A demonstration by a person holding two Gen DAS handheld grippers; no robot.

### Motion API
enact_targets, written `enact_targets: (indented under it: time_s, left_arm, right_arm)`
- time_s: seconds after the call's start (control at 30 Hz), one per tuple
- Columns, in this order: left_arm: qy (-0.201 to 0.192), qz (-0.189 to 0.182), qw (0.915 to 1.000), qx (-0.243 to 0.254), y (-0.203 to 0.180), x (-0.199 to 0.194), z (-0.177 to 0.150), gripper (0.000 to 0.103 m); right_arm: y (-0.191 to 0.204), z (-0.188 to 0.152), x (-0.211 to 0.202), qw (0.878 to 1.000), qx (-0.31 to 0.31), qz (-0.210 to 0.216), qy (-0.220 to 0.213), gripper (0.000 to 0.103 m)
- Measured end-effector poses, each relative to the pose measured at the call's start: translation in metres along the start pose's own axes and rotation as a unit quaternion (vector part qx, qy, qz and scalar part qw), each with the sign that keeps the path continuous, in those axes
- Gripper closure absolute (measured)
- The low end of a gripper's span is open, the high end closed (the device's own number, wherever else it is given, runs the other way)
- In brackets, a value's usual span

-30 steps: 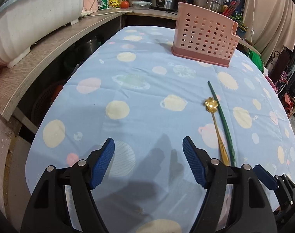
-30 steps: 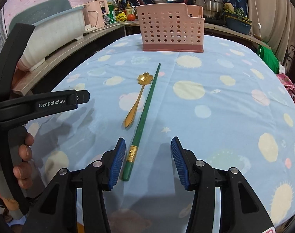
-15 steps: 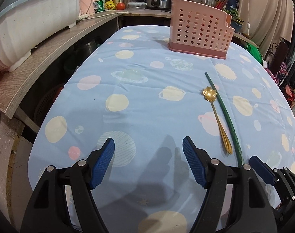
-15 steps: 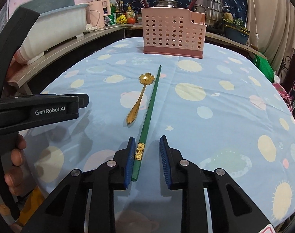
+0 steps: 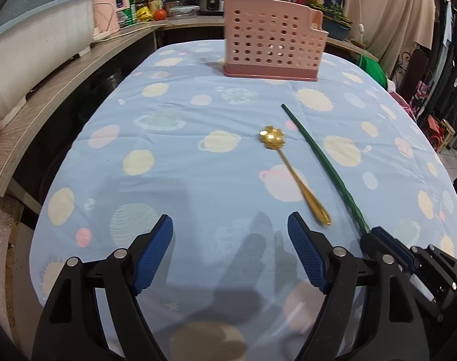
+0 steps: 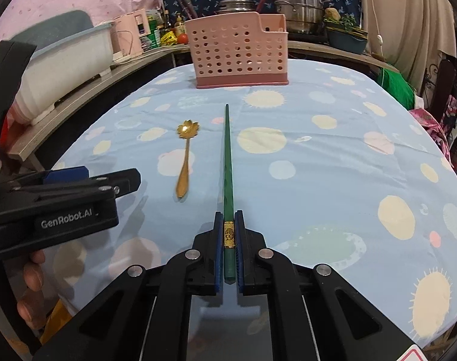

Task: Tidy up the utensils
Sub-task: 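Close the right gripper on the green chopstick while the left gripper closes on the gold spoon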

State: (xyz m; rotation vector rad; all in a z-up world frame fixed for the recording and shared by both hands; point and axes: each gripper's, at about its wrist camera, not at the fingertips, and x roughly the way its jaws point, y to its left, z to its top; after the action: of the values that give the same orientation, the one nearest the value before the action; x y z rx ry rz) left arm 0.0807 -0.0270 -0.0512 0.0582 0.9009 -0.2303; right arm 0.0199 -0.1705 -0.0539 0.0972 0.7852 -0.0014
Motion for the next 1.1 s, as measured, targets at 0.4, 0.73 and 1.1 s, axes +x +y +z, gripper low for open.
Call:
enact_targets:
  time_s: [0.4, 0.73, 1.1]
  left_arm:
    - [0.006, -0.031, 0.9991, 0.03, -0.048, 0.022, 0.005, 0.028]
    - [0.003, -0.028, 0.9987, 0.042, -0.052, 0.021, 0.003, 0.081]
    - [0.007, -0.04, 0.9988, 0.027, -0.043, 0.008, 0.004, 0.093]
  right_arm:
    - [-0.021, -0.004, 0.002, 1.0, 0.03, -0.001, 0.002, 0.096]
    - [-0.02, -0.007, 0.001, 1.0, 0.02, -0.004, -0.006, 0.096]
    - [-0.021, -0.006, -0.007, 1.0, 0.025, 0.007, -0.007, 0.096]
